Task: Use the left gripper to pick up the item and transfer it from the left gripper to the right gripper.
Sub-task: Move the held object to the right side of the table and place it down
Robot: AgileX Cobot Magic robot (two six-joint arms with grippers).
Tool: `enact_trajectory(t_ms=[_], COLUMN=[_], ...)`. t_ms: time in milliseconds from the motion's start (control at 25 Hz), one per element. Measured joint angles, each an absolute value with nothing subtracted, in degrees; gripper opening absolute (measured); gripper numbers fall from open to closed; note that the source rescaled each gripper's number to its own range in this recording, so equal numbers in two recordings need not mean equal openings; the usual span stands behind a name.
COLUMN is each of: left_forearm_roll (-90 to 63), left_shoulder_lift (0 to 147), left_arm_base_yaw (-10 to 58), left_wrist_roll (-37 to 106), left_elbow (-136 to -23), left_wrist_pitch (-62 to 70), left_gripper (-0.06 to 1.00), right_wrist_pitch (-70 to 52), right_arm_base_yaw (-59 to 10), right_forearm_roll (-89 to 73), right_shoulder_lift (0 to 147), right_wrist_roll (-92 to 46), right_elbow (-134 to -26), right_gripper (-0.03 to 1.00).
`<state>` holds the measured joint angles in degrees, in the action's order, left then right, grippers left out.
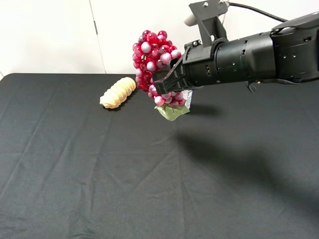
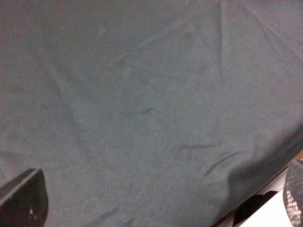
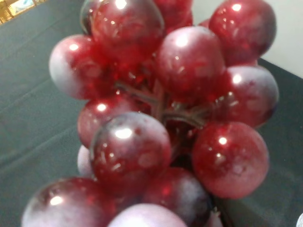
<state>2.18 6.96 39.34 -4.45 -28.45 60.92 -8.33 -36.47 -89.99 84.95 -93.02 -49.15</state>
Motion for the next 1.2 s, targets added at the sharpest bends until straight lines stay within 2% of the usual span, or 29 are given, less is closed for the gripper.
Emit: enact_trajectory(t_ms=[280,680,960,1200], left_forearm_roll=[2.1,2.0,2.0,2.0], left_shoulder_lift=[7.0,7.0,4.8,-0.1], left_arm_base_yaw=[36.9,15.9,1.8,-4.3], left_wrist_roll=[-4.4,-4.4,-4.4,-4.4], left_elbow=[-28.4,-28.4,-28.4,-28.4], left_wrist_pitch=[60.9,60.9,60.9,60.9], left_gripper=[0.99,0.99,0.99,0.99], right_wrist_pitch=[-3.5,6.6,8.0,8.6], right_arm_base_yaw=[-36.5,-36.5,-36.5,-36.5], right_forearm_roll=[-90.0,-90.0,-93.5,-99.0], right_shoulder_lift=[85.0,85.0,83.5,79.4], right_wrist_roll=[-89.1,-87.1,-86.9,-86.9], right_elbow=[-49.1,-49.1,-49.1,-48.4], right_gripper=[0.03,0.03,0.03,0.03])
